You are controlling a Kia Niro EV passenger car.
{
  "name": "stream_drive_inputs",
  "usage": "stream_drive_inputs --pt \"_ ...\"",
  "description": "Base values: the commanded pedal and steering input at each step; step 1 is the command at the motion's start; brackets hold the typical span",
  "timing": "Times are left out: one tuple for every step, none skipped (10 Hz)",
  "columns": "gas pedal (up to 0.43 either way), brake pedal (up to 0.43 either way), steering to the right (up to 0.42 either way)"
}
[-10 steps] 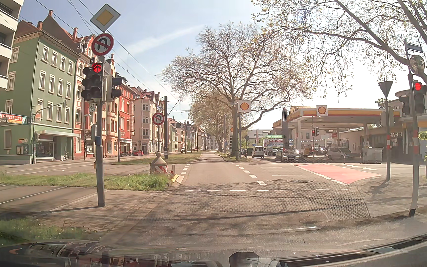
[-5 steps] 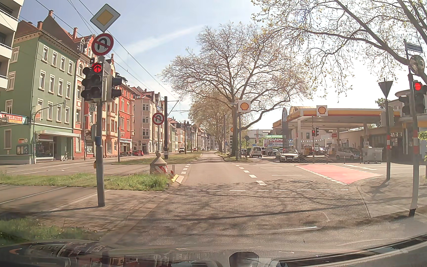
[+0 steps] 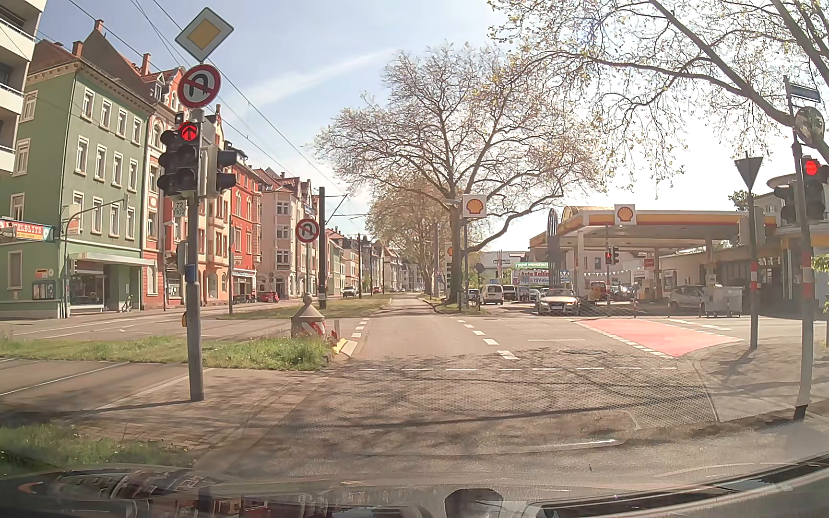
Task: Follow the waypoints while adhering to traffic rules and regulations
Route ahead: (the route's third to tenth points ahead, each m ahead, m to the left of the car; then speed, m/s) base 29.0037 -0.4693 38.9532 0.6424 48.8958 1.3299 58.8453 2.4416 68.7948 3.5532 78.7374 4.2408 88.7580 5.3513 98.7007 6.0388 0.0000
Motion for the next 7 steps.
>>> stream_drive_inputs --pt "0.000 0.220 -0.003" --pt "0.000 0.220 -0.003" --pt "0.000 0.220 -0.003" --pt "0.000 0.220 -0.003" --pt "0.000 0.220 -0.003" --pt "0.000 0.226 -0.003" --pt "0.000 0.220 -0.003"
